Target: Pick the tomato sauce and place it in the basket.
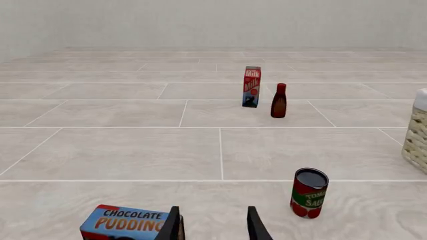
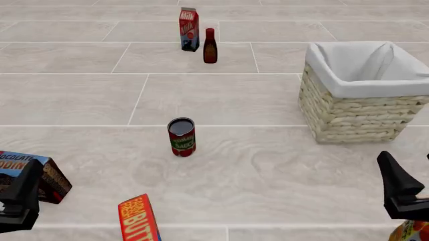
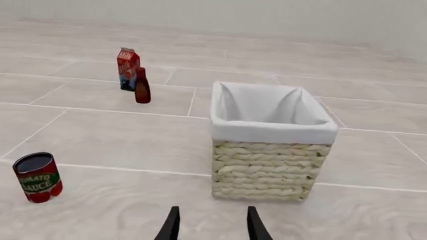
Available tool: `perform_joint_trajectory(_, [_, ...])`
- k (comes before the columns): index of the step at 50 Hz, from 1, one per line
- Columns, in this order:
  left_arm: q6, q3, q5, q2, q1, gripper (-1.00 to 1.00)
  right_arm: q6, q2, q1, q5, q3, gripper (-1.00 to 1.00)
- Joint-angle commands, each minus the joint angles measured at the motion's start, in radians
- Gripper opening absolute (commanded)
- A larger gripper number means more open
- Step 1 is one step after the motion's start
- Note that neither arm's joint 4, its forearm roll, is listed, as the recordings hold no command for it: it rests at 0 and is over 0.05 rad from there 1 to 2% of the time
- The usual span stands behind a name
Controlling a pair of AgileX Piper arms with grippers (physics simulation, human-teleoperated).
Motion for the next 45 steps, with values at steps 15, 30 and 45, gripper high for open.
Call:
perform_joint_trajectory(15, [0.000, 0.000, 0.000, 0.000, 0.000, 1.00, -0.205, 0.532, 0.177, 0.260, -0.683, 1.00])
perform_joint_trajectory(30, [0.000, 0.000, 0.000, 0.000, 0.000, 1.00, -0.174, 0.940, 0.401, 0.348, -1.120, 1.00])
perform_joint_trajectory(45, [0.000, 0.000, 0.000, 0.000, 0.000, 1.00, -0.122, 1.306, 0.548, 0.385, -1.395, 1.00])
